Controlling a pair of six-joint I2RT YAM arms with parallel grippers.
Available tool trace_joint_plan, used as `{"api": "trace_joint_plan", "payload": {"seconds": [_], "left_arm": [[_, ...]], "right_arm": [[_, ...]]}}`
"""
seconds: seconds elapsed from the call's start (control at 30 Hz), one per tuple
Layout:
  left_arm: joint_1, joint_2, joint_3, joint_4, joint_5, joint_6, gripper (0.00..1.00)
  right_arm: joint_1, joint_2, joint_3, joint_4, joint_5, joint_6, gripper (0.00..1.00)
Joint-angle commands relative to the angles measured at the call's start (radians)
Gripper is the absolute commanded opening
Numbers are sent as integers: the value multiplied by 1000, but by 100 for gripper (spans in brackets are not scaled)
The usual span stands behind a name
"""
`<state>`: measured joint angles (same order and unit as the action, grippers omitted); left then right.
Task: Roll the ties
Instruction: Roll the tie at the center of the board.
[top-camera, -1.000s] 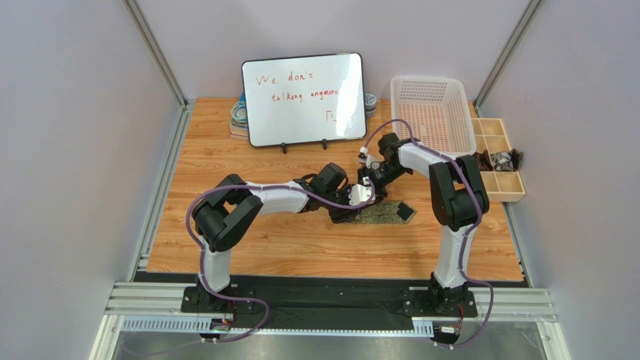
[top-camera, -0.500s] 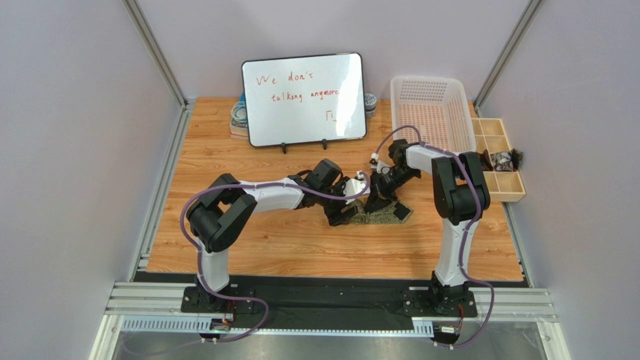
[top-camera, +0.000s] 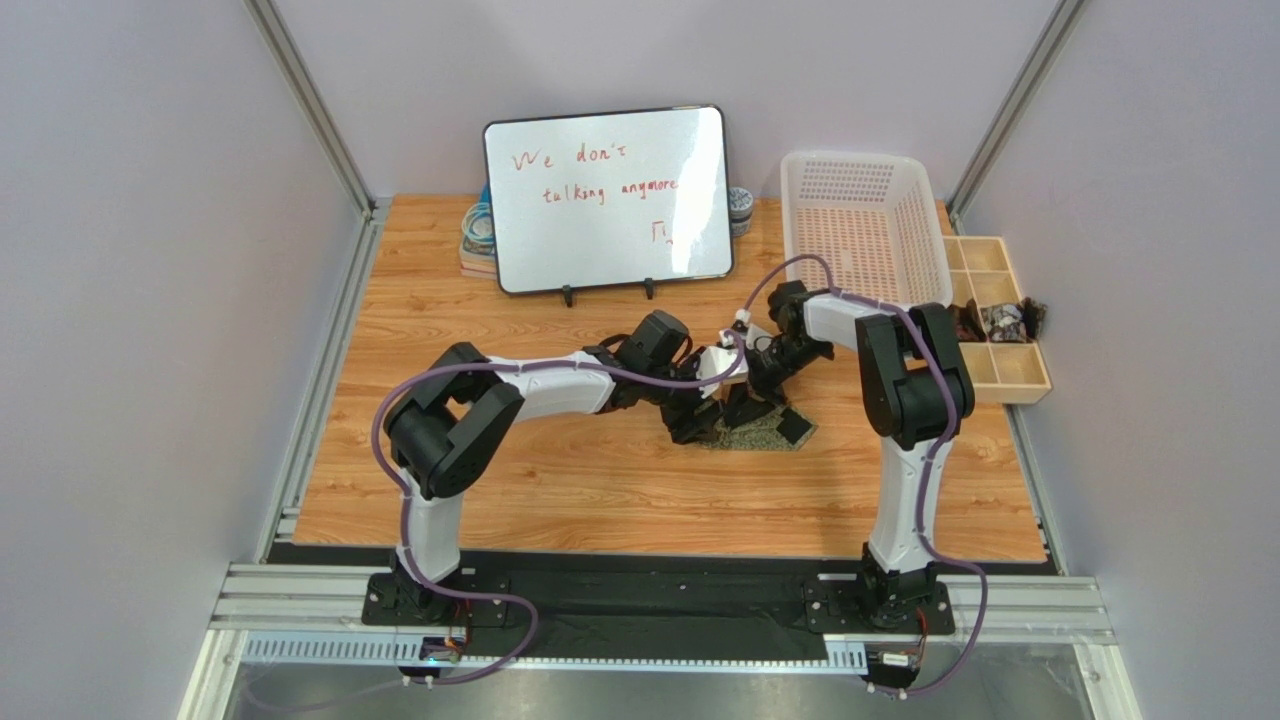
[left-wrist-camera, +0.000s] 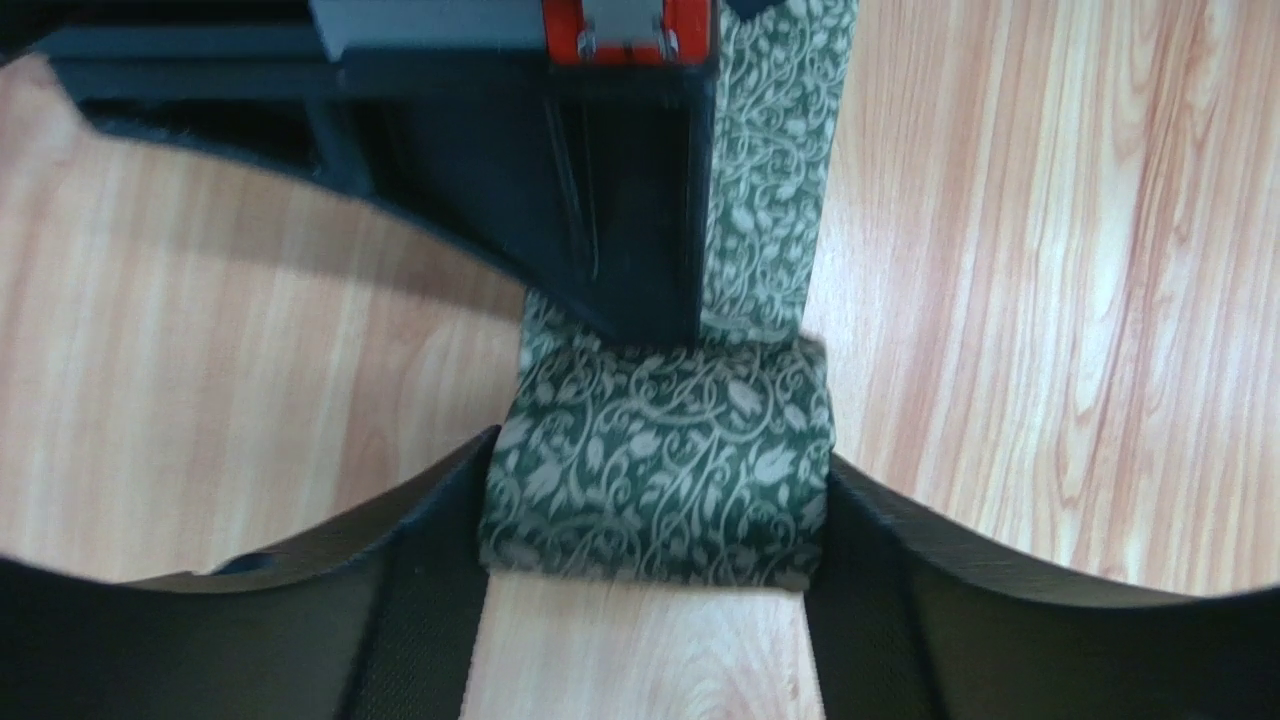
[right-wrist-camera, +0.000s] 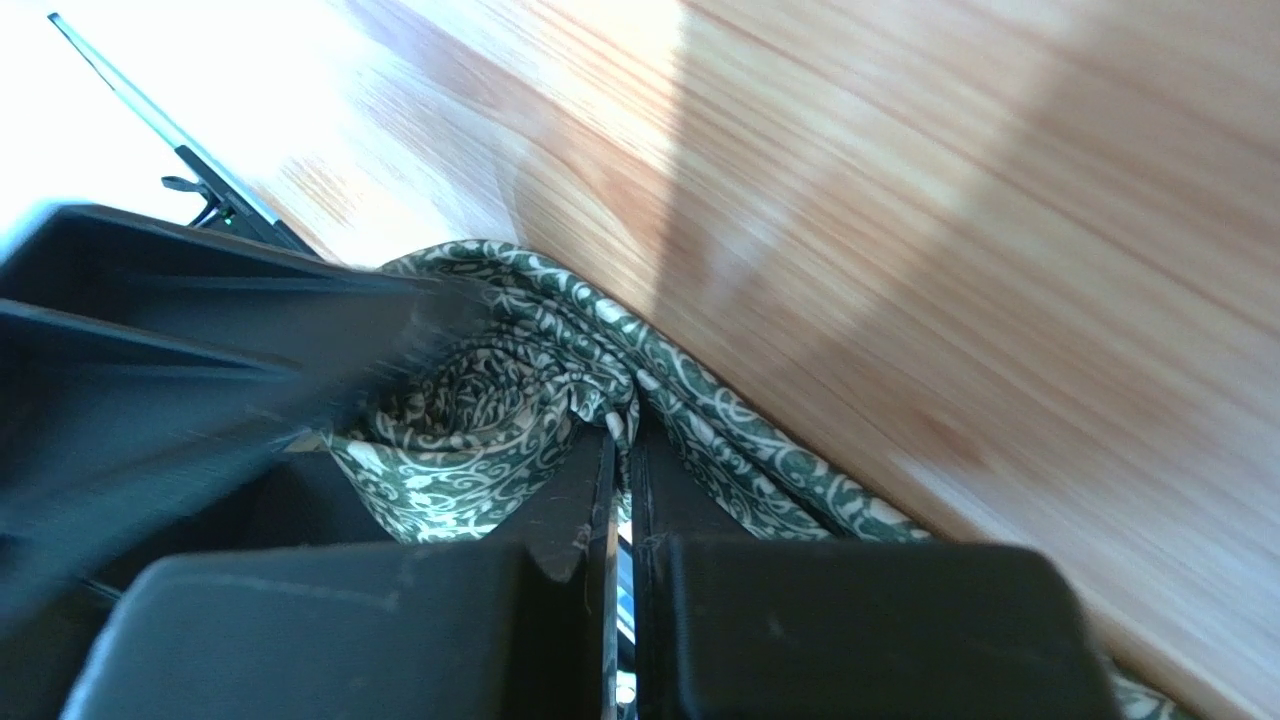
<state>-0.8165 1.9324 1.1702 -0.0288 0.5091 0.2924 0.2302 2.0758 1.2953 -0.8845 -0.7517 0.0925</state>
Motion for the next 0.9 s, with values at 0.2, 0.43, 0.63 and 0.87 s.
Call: {"api": "trace_joint_plan", "payload": {"seconds": [0.2, 0.43, 0.63, 0.87], "left_arm": [[-39, 65, -3, 0, -49, 29, 46], [-75, 54, -6, -138, -155, 131, 20], [-73, 22, -29, -223, -170, 162, 18], [-75, 42, -18, -244, -150, 157, 23]], "right_arm": [[75, 9, -67, 210, 178, 76, 0], [61, -23, 35, 11, 75, 23, 18], [20, -92, 71, -128, -17, -33, 45], [26, -123, 42, -84, -117, 29, 51]]}}
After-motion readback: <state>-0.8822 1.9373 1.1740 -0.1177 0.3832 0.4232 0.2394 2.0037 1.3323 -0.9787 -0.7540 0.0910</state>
